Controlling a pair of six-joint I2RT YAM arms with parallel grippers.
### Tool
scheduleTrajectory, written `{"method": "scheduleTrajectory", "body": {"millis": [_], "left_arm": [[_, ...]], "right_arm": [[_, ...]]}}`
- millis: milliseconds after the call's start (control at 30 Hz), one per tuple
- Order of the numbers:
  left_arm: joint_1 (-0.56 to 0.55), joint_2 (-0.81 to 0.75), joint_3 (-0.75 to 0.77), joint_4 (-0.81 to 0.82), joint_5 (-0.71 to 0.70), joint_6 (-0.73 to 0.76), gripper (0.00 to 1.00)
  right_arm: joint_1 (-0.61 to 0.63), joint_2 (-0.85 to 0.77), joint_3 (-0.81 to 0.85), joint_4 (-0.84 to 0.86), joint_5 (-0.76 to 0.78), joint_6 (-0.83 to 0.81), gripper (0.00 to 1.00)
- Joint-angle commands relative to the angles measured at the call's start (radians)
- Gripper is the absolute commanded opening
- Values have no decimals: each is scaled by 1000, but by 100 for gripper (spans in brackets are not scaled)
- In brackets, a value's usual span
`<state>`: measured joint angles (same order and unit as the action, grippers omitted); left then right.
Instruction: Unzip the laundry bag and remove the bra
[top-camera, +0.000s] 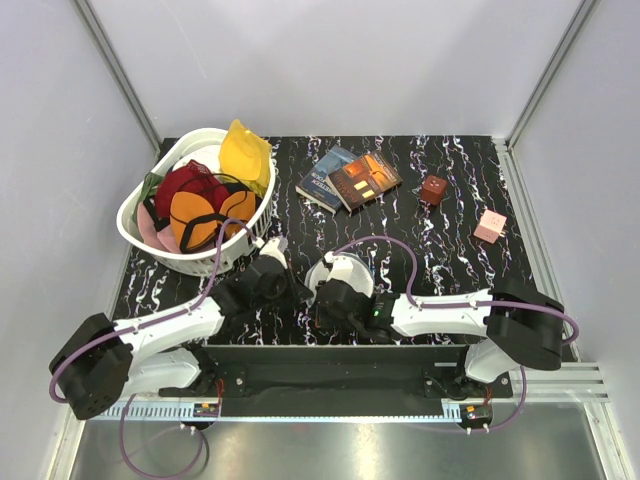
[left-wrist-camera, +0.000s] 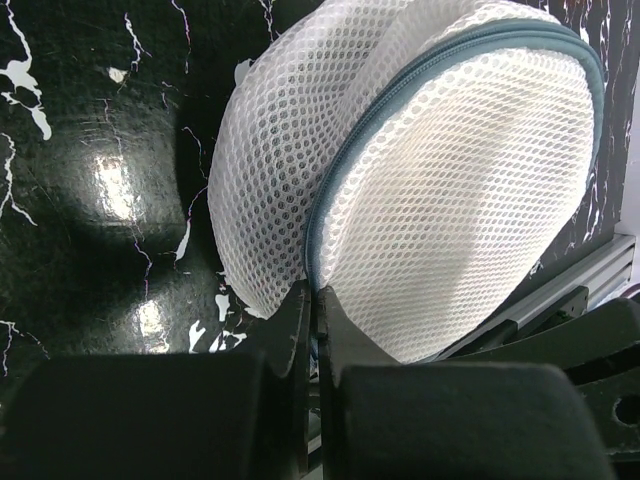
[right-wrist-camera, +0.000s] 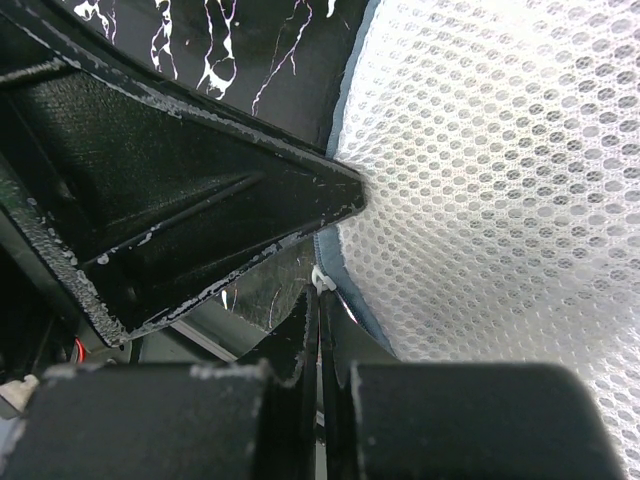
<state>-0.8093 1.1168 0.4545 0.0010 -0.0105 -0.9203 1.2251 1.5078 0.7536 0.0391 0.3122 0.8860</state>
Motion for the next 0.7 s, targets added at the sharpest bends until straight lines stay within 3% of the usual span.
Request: {"method": "scheduleTrajectory", "body": {"millis": [0, 667], "left_arm": [[2, 5, 30, 30, -2, 9, 0], [50, 2, 72, -29, -8, 63, 0]], "right_arm": [[8, -15, 13, 33, 4, -5, 0], [8, -103, -88, 31, 27, 42, 0]]}}
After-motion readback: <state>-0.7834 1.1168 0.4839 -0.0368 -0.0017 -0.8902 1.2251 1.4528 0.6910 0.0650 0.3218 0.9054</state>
